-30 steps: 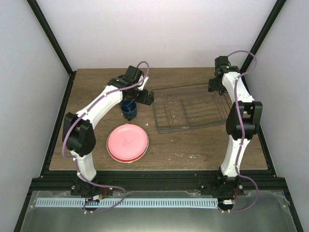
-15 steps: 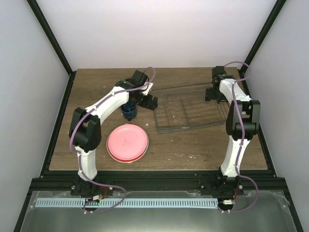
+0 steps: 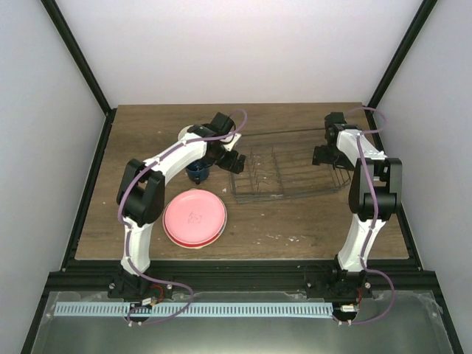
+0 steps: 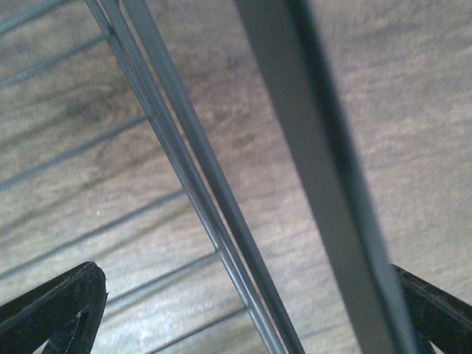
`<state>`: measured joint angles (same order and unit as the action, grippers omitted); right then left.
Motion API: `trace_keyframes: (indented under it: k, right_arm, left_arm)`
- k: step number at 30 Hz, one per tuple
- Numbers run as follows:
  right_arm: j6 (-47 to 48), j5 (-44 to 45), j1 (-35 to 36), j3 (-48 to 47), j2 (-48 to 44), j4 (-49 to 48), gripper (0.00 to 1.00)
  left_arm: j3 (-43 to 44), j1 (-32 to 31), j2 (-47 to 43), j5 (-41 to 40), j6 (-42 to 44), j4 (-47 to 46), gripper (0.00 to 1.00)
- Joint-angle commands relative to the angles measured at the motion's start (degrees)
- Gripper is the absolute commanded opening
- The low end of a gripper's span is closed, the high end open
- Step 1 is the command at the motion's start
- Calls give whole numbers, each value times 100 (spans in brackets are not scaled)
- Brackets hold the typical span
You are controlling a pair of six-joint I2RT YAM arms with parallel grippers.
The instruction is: Load the mixed dishes into the dish rack
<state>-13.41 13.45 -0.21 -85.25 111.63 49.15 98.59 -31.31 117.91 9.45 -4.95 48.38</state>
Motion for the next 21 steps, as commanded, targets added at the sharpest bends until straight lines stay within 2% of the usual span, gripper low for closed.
trace_keyframes:
  k: [1,8,21]
  right_arm:
    - [-357,-211,-13,207,-471,298,100]
    - [-636,-298,131,734,-968,579,100]
    - [-1391,-525,851,1765,-1494,912,100]
  left_arm:
    - [177,-24,24,-1,168,130,100]
    - [170,-33,-13,139,223,148,100]
    - [188,-65,18,319,214,182,100]
